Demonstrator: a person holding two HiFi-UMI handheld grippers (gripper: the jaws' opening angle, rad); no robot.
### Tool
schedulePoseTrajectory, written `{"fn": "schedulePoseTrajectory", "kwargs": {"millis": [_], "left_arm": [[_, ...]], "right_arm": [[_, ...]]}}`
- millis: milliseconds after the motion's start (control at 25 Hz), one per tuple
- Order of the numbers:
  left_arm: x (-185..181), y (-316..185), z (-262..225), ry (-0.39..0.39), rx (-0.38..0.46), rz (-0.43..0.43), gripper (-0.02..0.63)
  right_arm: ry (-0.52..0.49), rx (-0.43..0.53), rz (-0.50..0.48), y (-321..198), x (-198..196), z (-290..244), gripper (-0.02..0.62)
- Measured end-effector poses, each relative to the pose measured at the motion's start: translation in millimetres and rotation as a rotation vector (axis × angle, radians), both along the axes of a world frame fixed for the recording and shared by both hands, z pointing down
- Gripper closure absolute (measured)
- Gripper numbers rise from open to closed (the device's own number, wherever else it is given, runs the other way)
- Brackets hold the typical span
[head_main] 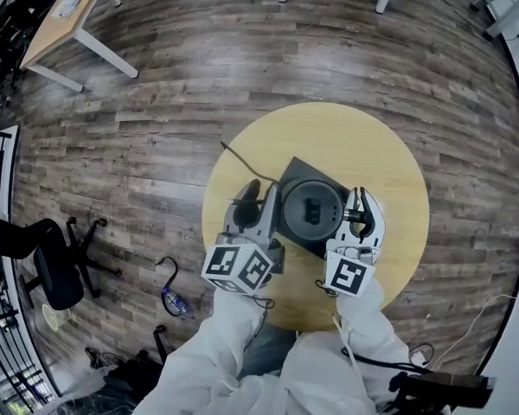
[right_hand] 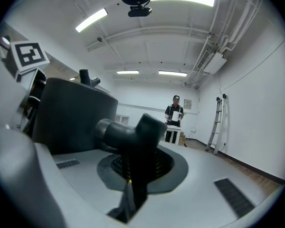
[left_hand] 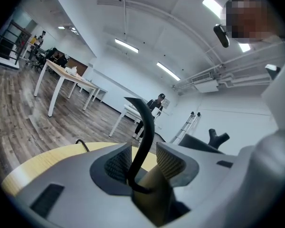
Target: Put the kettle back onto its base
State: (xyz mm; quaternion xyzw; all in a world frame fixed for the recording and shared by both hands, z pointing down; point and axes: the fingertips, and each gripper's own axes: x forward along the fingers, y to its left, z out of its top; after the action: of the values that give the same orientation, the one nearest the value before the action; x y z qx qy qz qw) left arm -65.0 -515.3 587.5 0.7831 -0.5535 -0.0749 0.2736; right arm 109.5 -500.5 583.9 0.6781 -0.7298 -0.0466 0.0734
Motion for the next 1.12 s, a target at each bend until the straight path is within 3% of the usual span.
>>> {"fn": "schedulePoseTrajectory", "kwargs": {"millis": [200, 360, 760, 1080, 1120], "left_arm": [[-4, 2, 5, 0.035, -0.019, -0.032, 0.445], [-13, 15, 13, 0.033, -0.044, -0.074, 0.445], [-15, 66, 3, 0.019, -0.079, -0.100, 0.445], [-14, 131, -30, -0.013, -0.065, -0.096, 0.446], [-17, 140, -34, -0.025, -0.061, -0.098, 0.474]], "right_arm": [[-0.033, -0.089, -0.028, -1, 4, 11, 0.546], [-0.135, -0.171, -0.002, 8, 12, 21, 0.439], [-0.100, -0.285, 0.013, 48, 8, 21, 0.426], [-0.163, -0.260, 0.018, 114, 14, -12, 0.426], [-0.167, -0.277, -0.001, 121, 14, -13, 0.428]]}}
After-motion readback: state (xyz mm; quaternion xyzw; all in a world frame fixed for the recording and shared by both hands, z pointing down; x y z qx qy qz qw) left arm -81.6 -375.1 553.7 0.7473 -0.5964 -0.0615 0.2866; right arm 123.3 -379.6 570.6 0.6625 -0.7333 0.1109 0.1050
